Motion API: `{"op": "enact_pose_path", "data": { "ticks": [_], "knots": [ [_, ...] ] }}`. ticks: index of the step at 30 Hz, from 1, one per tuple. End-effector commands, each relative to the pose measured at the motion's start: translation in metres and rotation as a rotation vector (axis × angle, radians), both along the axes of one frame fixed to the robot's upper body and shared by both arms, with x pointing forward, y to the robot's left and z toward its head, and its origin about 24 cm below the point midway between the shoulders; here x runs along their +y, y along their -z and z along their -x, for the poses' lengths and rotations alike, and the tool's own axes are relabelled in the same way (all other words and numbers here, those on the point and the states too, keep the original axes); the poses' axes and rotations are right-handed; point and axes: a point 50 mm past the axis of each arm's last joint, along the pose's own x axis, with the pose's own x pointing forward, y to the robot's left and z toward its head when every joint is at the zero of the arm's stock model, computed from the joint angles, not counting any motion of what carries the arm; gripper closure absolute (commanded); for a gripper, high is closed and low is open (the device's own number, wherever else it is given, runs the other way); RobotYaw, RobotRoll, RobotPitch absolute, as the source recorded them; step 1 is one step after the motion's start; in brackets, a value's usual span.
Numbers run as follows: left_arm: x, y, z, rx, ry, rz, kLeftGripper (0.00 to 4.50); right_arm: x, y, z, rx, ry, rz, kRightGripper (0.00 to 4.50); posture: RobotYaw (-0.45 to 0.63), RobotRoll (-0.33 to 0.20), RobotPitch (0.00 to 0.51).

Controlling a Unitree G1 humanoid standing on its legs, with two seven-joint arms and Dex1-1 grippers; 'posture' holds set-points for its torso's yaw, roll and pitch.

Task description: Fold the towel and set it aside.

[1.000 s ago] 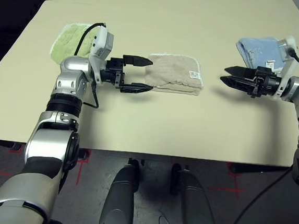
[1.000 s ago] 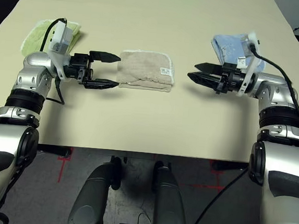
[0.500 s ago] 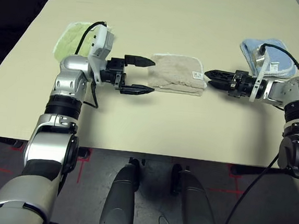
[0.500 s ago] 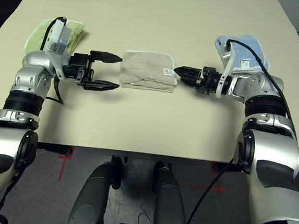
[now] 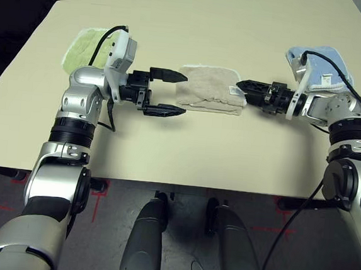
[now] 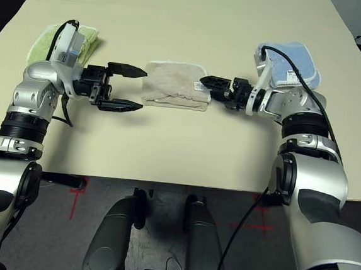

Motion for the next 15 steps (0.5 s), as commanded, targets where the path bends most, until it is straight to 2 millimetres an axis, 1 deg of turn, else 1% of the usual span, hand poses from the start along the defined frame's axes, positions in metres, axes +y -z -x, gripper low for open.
{"op": "enact_pose_path", "data": {
  "ticks": [1,7,8,10,13,15],
  "knots": [
    [0.0009,0.0015,0.0038,0.001,0.009,-0.014,0.00,0.0084,0.0196,0.0023,0.090,-0.015,0.037,0.04,0.14,0.000,0.284],
    [0.0008,0.0022,0.0046,0.007,0.005,-0.019,0.00,0.0095,0.0191,0.0012,0.083,-0.012,0.037,0.04,0.14,0.000,0.284],
    [0.0006,0.0024,0.0047,0.008,0.005,-0.020,0.00,0.0085,0.0197,0.0011,0.081,-0.008,0.041,0.20,0.14,0.000,0.284],
    [0.0005,0.0029,0.0048,0.010,0.005,-0.021,0.00,0.0074,0.0202,0.0011,0.080,-0.004,0.040,0.62,0.14,0.000,0.284],
    [0.0002,0.0037,0.0050,0.013,0.007,-0.024,0.00,0.0063,0.0191,0.0008,0.074,-0.002,0.033,1.69,0.14,0.000,0.284],
    [0.0000,0.0041,0.0050,0.014,0.009,-0.026,0.00,0.0059,0.0189,0.0007,0.071,-0.002,0.034,2.50,0.13,0.000,0.284]
  ]
}}
